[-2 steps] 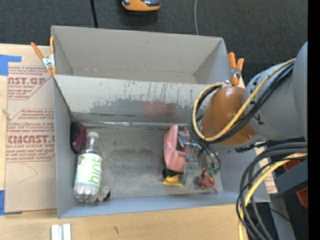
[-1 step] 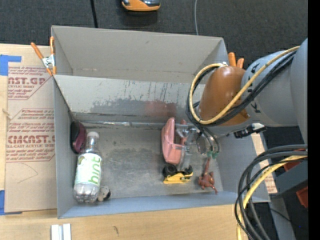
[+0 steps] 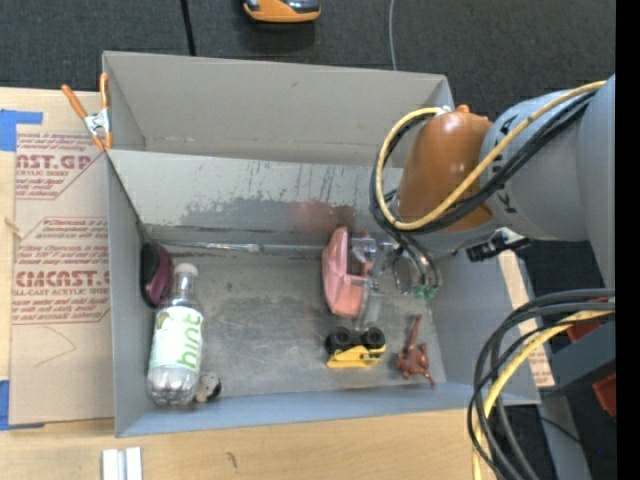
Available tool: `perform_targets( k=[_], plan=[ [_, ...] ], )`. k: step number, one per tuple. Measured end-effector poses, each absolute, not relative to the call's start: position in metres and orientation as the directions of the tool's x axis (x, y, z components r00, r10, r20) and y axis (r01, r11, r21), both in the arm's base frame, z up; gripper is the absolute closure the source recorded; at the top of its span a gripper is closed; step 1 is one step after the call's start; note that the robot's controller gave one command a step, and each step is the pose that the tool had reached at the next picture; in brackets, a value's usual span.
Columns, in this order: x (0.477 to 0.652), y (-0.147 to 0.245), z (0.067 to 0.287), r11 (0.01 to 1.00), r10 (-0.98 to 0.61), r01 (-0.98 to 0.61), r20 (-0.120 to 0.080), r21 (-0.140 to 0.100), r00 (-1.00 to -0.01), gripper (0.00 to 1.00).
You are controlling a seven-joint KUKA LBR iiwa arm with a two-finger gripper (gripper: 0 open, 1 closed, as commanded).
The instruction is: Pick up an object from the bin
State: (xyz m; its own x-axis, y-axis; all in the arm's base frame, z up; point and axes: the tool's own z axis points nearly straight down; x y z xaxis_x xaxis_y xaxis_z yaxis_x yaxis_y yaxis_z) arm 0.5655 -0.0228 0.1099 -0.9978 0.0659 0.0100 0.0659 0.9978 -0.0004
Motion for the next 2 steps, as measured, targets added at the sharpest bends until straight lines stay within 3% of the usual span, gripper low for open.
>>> perform_targets(
  k=[2],
  plan=[
    [0.5665,-0.0211,0.1257,0.998,0.067,0.067,0.002,0.001,-0.998,1.0]
  ],
)
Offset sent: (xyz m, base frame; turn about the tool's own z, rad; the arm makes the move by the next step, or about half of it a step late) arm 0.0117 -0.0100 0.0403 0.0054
